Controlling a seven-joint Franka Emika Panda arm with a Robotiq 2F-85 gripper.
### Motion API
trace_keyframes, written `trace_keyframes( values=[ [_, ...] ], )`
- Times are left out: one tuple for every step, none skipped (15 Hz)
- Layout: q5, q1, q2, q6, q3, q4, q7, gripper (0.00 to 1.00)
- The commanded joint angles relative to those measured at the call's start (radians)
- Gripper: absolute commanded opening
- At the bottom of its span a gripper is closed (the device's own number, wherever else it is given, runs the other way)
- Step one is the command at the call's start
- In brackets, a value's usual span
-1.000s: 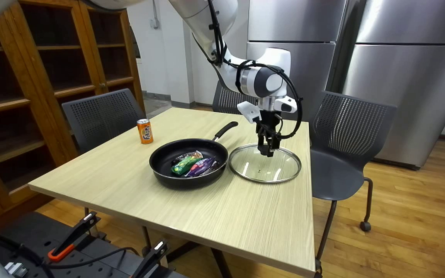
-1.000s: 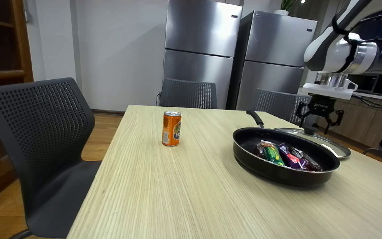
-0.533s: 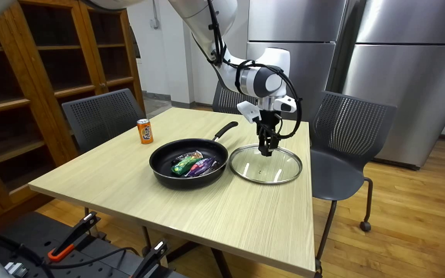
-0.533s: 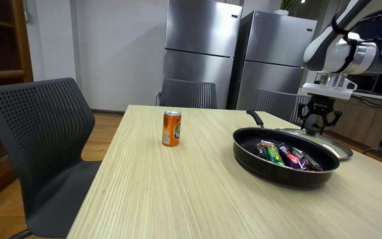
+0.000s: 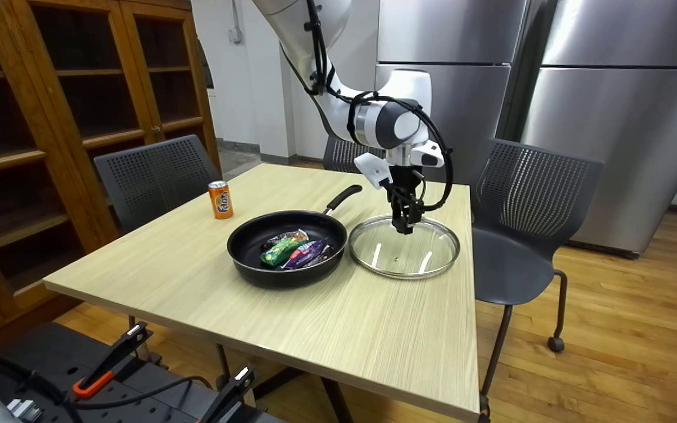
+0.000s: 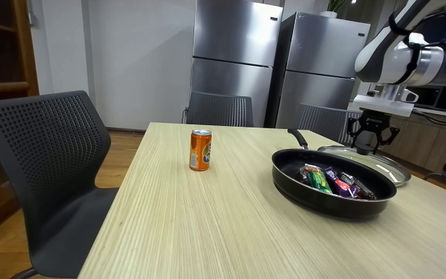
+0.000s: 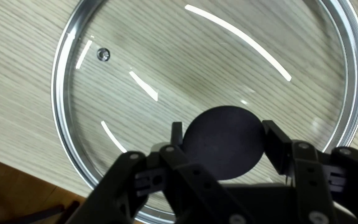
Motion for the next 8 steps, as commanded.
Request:
trace_keyframes(
  values=[
    [-0.04,0.04,-0.143,0.07,-0.028,-0.152,-0.022,0.39],
    [-0.052,0.047,-0.152,0.071,-0.037,-0.158,-0.02,0.39],
    [-0.06,0.049,-0.161,0.069,-0.039,-0.162,-0.021,0.39],
    [-0.069,0.053,-0.174,0.073,-0.044,-0.172,-0.021,0.39],
    [-0.078,0.058,-0.186,0.075,-0.05,-0.18,-0.017,0.39],
    [-0.084,0.059,-0.199,0.079,-0.053,-0.186,-0.018,0.39],
    [-0.091,0.061,-0.208,0.081,-0.057,-0.191,-0.017,0.39],
    [-0.1,0.063,-0.216,0.088,-0.06,-0.195,-0.018,0.39]
  ],
)
